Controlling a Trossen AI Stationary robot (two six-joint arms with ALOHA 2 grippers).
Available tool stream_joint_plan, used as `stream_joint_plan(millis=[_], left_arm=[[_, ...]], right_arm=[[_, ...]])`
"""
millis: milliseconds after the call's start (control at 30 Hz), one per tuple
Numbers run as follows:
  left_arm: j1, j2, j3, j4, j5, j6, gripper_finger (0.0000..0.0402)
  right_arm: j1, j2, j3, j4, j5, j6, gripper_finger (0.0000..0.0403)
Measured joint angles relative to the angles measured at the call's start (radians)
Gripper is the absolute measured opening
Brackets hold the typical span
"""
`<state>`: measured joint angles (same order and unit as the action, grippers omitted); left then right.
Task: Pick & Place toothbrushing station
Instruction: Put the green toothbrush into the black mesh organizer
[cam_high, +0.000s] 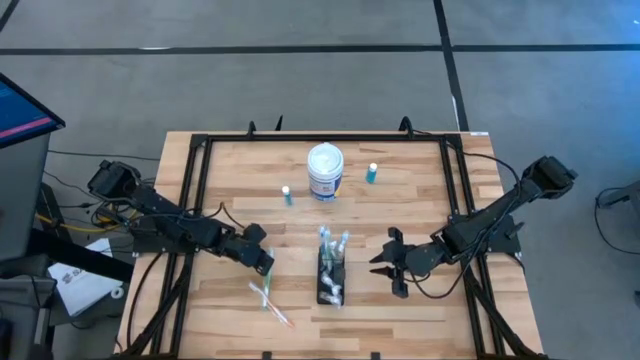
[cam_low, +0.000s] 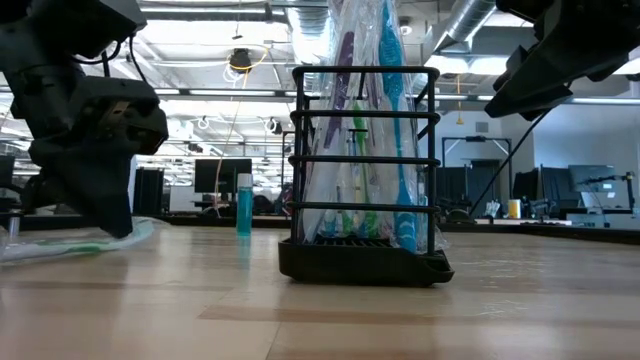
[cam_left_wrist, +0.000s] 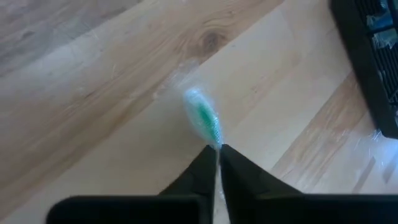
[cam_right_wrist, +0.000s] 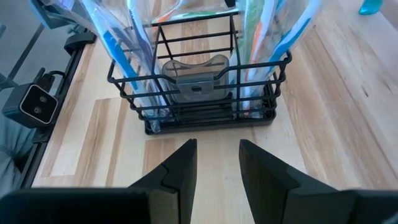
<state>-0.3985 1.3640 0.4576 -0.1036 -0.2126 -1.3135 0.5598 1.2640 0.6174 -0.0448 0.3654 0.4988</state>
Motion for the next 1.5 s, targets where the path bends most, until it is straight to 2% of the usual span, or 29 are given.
stream_joint_plan(millis=[300,567,1033,1200,1500], left_arm=[[0.0,0.0,0.0,0.022,-0.004,0.045,0.0001],[0.0,-0.023,0.042,0.036,-0.12,0.184,0.0],[-0.006,-0.264,0.052,0.046,-0.332,0.485,0.0],[-0.041,-0.299,0.052,0.159,-0.381,0.614,0.0],[-0.107,-0.289,0.052,0.42,-0.401,0.832,0.0]], right_arm=[[0.0,0.0,0.0,0.0,0.002,0.0,0.0111],[0.0,0.0,0.0,0.0,0.002,0.0,0.0111],[-0.029,0.0,0.0,0.014,0.003,0.0,0.0111],[-0.044,0.0,0.0,0.023,0.003,0.0,0.0111],[-0.047,0.0,0.0,0.023,0.003,0.0,0.0111]])
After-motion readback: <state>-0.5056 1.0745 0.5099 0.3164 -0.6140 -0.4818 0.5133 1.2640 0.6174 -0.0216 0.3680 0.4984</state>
